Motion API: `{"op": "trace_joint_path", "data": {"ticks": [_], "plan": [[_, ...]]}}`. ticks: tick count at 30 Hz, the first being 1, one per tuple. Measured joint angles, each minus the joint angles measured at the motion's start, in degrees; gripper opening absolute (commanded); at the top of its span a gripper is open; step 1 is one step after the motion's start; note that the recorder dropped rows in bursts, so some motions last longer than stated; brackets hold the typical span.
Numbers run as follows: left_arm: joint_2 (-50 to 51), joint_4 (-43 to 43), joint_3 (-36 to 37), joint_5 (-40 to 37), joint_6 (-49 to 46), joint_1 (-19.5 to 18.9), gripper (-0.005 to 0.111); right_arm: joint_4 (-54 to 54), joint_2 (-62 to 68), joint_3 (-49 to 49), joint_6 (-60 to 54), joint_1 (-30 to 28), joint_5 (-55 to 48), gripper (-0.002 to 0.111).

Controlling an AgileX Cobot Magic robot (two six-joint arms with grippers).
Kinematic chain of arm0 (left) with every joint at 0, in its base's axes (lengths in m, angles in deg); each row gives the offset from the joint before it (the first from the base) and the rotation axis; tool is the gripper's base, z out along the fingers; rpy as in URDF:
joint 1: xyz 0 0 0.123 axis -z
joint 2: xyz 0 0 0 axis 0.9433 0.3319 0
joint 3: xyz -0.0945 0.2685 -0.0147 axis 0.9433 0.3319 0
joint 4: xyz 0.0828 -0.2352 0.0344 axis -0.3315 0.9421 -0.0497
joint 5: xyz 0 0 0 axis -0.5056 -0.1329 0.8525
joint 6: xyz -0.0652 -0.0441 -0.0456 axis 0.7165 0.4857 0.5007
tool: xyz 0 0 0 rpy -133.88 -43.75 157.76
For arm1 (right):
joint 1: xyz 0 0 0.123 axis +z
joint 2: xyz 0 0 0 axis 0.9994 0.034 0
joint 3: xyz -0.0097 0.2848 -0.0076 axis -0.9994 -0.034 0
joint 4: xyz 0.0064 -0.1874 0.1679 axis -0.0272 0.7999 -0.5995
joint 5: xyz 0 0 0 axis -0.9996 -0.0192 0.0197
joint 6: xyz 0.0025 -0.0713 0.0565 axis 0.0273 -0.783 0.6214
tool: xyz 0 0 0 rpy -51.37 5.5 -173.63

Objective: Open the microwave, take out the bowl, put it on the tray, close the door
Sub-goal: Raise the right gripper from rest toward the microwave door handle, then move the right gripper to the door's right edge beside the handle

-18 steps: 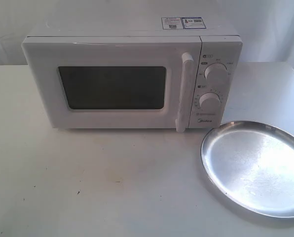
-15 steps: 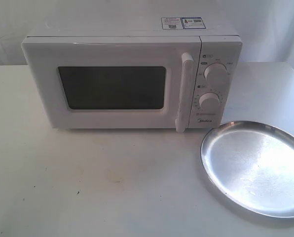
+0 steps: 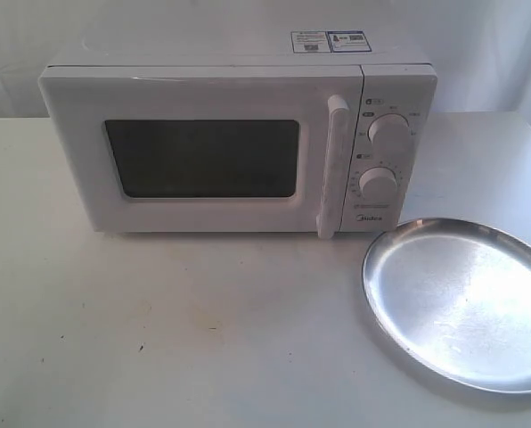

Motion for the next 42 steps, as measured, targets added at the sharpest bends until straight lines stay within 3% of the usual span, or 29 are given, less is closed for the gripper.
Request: {"op": "trace_joint_path", "data": {"ticks": [3,6,9,13,19,22,25,29,32,38,42], "plan": [[0.0,0.0,0.0,0.0,0.0,0.0,0.0,0.0,0.0,0.0,2.02,0.0,11.26,0.0],[0.0,0.0,0.0,0.0,0.0,0.0,0.0,-0.74,-0.03,0.0,12.05,0.0,28.64,0.0],[0.0,0.0,0.0,0.0,0.0,0.0,0.0,0.2,-0.03,0.0,10.21,0.0,40.84,0.0],[0.0,0.0,0.0,0.0,0.0,0.0,0.0,0.72,4.91,1.85,9.04,0.0,43.96,0.0],[0.0,0.0,0.0,0.0,0.0,0.0,0.0,5.25,22.48,9.44,11.57,0.0,49.06,0.0],[0.0,0.0,0.0,0.0,0.0,0.0,0.0,15.83,33.52,15.89,17.88,0.0,50.07,0.0],[0.0,0.0,0.0,0.0,0.0,0.0,0.0,33.04,45.57,23.83,28.22,-0.09,51.77,0.0],[0.0,0.0,0.0,0.0,0.0,0.0,0.0,62.27,65.53,33.02,40.56,-0.09,63.53,0.0],[0.0,0.0,0.0,0.0,0.0,0.0,0.0,77.58,79.97,37.6,42.78,-0.09,72.51,0.0],[0.0,0.0,0.0,0.0,0.0,0.0,0.0,92.46,98.69,44.61,44.17,-0.09,75.24,0.0],[0.0,0.0,0.0,0.0,0.0,0.0,0.0,95.0,105.91,47.55,44.39,-0.95,75.58,0.0]]}}
